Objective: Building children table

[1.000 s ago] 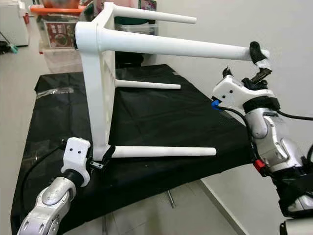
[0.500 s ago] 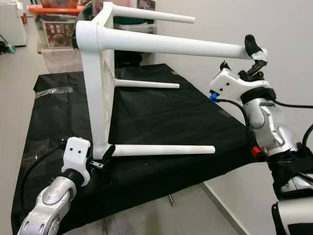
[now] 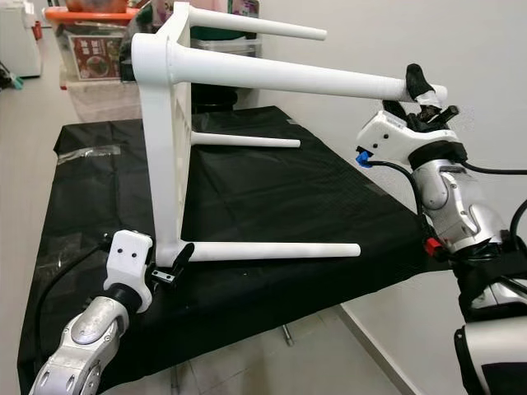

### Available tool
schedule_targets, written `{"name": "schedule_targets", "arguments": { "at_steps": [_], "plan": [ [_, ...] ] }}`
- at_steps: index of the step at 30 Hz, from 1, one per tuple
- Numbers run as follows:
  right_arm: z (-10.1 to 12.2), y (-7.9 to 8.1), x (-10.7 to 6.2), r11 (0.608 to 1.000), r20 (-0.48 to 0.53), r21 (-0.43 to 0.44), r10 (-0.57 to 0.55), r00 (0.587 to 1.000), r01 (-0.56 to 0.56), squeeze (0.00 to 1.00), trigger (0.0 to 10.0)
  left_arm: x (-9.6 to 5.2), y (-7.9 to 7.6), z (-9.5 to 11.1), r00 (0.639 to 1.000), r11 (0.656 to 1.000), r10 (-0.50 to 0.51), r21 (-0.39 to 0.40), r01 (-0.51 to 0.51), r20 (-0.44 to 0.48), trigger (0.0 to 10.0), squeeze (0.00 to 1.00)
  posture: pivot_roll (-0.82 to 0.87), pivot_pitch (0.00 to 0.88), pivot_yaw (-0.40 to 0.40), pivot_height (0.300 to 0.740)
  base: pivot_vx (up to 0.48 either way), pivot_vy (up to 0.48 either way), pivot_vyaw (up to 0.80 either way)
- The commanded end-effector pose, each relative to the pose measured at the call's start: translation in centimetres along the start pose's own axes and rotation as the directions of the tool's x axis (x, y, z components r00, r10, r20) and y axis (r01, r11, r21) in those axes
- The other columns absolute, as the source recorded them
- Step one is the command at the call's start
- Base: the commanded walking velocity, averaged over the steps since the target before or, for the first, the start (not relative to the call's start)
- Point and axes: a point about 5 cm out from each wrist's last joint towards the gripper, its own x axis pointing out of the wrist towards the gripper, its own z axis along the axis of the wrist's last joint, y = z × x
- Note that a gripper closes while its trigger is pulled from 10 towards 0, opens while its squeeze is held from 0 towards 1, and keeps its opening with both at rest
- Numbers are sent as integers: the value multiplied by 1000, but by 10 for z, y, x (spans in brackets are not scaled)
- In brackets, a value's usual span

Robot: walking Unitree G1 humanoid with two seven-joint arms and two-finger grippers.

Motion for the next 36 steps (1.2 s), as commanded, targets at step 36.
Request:
{"name": "schedule_targets", "arguments": {
  "at_steps": [36],
  "plan": [
    [44,-1,12,988,172,152,-65,983,38,0,0,43,-3,21,993,994,-77,82,70,93,10000,0,26,0,-40,740,0,0,0]
  ]
}}
